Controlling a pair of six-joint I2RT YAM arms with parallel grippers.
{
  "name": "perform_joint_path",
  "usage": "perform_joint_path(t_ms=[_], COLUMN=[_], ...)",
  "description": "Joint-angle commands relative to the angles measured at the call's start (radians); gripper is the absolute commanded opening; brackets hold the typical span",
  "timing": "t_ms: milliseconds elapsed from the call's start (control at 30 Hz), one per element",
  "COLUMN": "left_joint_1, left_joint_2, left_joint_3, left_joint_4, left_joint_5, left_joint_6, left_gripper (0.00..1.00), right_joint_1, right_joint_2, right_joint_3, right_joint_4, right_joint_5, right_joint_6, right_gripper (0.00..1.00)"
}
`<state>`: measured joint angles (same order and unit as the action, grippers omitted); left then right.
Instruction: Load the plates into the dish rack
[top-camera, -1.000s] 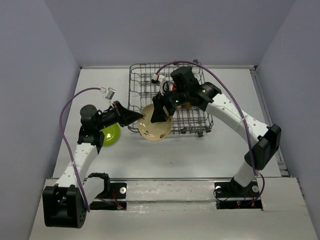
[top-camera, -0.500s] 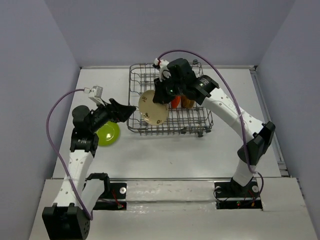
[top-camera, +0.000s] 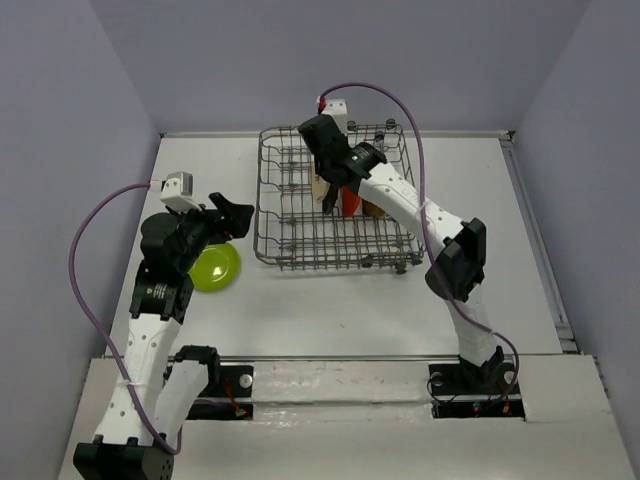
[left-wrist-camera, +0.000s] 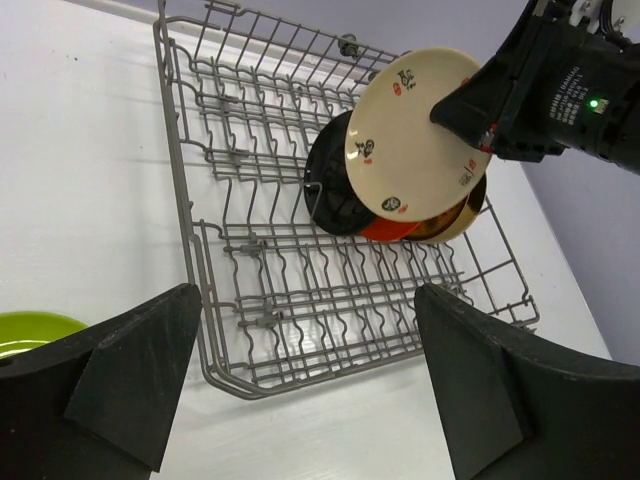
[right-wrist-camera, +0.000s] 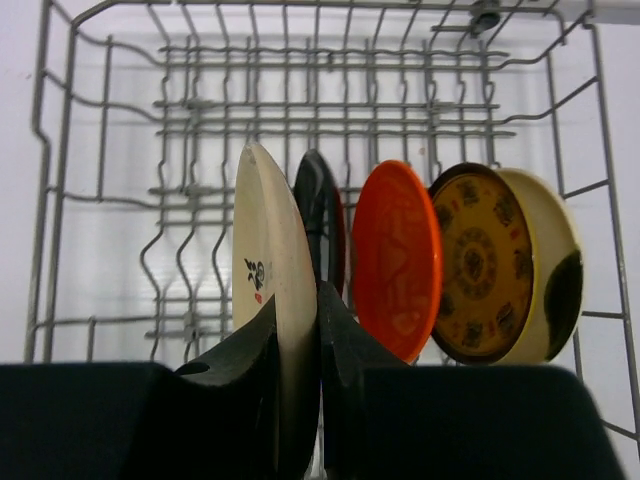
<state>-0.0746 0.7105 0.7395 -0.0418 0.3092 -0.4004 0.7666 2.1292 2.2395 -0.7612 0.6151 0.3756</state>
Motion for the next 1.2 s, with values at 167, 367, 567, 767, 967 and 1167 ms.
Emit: perform_joint_path(t_ms=[167, 367, 567, 767, 967, 1167], left_joint_1=[-0.021, -0.022, -0.021, -0.019, -0.014, -0.011], left_joint_2=[-0.011, -0.009, -0.006, -0.006, -0.005, -0.005], left_joint_3=[-0.008, -0.012, -0.015, -0.015, -0.014, -0.015], left_joint_4=[0.028, 0.026, 0.031, 0.031, 0.023, 0.023], left_joint_5=[0.033, 0.036, 0.041, 0.036, 0.018, 0.019], left_joint_6=[0.015, 0.018, 0.017, 0.015, 0.020, 0.020], left_gripper=[0.99, 0.99, 0.99, 0.99, 0.99, 0.99], right_joint_1=[0.023, 0.033, 0.033, 0.033, 0.033, 0.033], right_joint_2=[0.129, 0.196, 0.219, 0.261, 0.308, 0.321], right_joint_3=[0.143, 0.144, 0.108, 0.101, 0.104, 0.082], right_joint_4=[0.164, 0.220, 0.276, 0.286, 0.289, 0.289], right_joint_5=[0.325, 0.305, 0.282, 0.275, 0.273, 0.244], right_joint_6=[-0.036, -0.112, -0.182, -0.210, -0.208, -0.181], right_gripper=[0.07, 0.07, 0.07, 0.07, 0.07, 0.07])
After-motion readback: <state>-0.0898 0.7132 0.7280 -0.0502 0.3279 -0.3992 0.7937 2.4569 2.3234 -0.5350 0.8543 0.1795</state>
